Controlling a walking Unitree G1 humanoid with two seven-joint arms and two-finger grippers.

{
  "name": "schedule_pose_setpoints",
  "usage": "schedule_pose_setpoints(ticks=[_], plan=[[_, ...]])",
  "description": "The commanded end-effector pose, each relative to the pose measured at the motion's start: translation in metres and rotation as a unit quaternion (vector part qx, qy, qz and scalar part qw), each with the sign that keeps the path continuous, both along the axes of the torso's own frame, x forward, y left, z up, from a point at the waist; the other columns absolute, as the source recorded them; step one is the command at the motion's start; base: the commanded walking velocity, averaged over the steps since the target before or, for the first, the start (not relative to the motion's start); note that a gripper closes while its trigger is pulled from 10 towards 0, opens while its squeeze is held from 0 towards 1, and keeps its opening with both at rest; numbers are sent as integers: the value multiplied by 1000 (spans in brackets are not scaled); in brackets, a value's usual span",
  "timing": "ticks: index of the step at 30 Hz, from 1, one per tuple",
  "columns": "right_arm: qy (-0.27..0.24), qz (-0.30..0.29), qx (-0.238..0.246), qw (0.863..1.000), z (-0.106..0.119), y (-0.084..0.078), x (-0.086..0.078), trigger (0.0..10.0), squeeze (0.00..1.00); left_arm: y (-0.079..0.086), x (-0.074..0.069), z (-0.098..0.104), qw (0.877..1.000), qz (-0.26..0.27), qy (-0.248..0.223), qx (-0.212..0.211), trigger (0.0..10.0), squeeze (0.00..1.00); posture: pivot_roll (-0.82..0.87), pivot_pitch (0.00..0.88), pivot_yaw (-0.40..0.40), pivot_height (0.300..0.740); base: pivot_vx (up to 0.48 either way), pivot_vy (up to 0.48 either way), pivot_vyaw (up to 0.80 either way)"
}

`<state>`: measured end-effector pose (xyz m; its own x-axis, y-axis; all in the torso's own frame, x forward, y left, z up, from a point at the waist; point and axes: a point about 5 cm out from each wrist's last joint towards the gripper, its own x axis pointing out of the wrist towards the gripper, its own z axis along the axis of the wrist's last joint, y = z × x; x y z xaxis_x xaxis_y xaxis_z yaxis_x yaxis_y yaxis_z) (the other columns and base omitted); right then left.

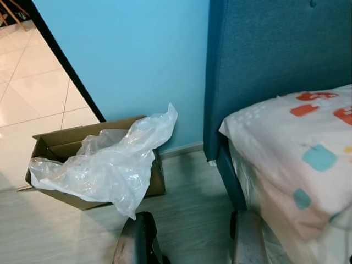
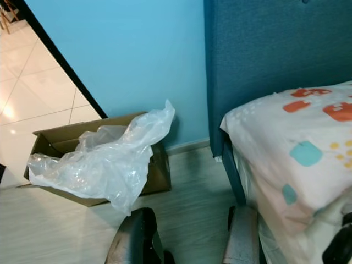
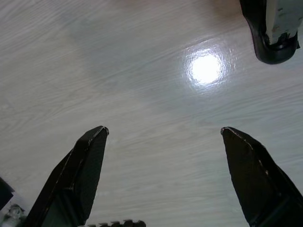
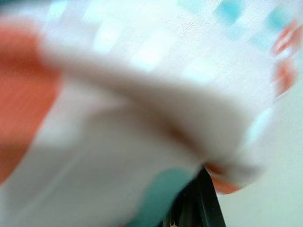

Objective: Clean up the room

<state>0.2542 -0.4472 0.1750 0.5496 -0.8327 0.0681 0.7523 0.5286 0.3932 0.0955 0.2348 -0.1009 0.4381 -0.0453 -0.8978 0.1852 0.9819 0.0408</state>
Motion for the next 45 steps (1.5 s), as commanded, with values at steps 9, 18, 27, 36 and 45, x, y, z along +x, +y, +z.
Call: schedule_pose_setpoints(ticks=[9, 18, 27, 36, 45], plan=[[16, -39, -54, 998, 27, -10, -4, 10000, 0, -5, -3, -4, 1000, 16, 23, 3, 10000, 0, 63, 175, 118, 489, 0, 0, 0], [264, -124, -94, 952, -2, -13, -15, 10000, 0, -13, 10, -4, 999, 28, 19, 0, 10000, 0, 43, 99, 85, 489, 0, 0, 0], [314, -215, -126, 916, 12, -30, -37, 10000, 0, -17, 17, -3, 999, 35, 19, 0, 10000, 0, 16, 50, 77, 489, 0, 0, 0], [211, -69, -131, 966, 24, -1, 11, 10000, 0, -22, 21, -4, 999, 45, 22, 0, 10000, 0, -24, 0, 56, 489, 0, 0, 0], [94, 347, -66, 931, -40, 144, 92, 10000, 0, -33, 43, 1, 998, 68, -4, -11, 10000, 0, -71, 0, 41, 494, 0, 0, 0]])
